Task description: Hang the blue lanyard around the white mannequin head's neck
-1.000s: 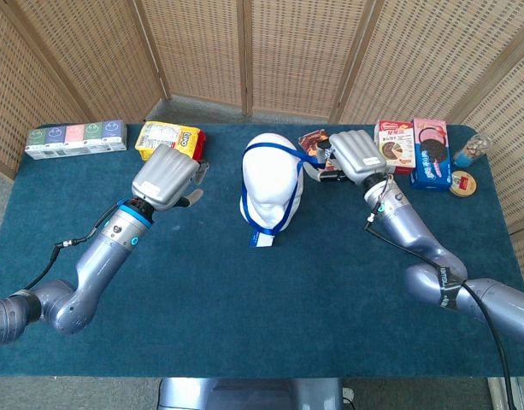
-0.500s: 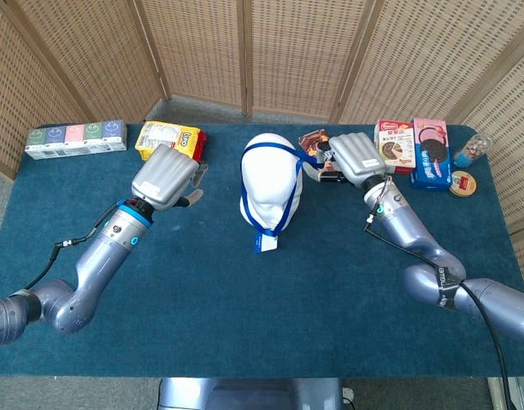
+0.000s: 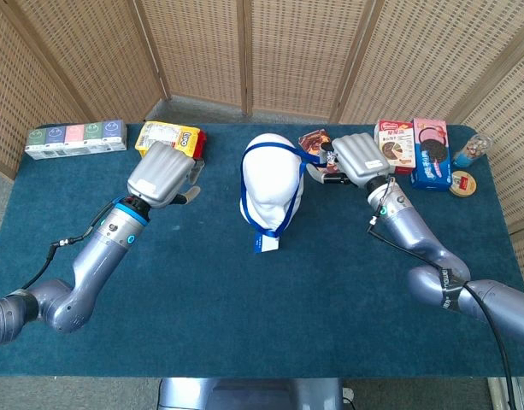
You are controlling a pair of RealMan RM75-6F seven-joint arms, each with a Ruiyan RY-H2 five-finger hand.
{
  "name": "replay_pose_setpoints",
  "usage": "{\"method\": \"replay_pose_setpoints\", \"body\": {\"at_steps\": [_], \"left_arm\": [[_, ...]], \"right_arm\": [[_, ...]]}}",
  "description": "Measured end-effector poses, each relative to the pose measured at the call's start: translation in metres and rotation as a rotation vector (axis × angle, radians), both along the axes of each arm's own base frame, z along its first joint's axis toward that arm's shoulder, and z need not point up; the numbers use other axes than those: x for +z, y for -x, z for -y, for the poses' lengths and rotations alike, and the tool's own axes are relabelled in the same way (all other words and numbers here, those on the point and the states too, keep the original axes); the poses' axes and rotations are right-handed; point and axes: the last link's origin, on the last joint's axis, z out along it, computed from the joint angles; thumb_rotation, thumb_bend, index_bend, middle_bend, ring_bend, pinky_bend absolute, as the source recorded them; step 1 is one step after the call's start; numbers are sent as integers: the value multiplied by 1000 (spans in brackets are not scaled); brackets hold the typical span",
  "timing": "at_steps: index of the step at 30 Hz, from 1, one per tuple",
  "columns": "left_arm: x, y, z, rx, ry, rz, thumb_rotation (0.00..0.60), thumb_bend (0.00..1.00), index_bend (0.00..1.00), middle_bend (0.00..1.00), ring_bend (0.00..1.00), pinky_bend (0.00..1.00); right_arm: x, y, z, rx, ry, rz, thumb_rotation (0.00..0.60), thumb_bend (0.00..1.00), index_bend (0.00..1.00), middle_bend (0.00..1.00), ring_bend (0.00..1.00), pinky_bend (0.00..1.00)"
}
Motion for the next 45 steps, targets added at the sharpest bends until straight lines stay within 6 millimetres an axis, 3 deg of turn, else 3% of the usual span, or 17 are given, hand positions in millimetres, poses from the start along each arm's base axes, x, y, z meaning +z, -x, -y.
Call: {"method": "replay_pose_setpoints", "body": {"at_steps": [31,45], "left_arm": [[4,9,-1,22,-10,19,544,279,625,1000,971,907],[18,32,10,87,-19,99,485,279,618,963,853,878]], "right_arm": [[3,9,-3,11,33,-46,114,341,456,977,1000,1000],[19,18,-14,-19,82,39,118,340,455,971,1000,1000]]}}
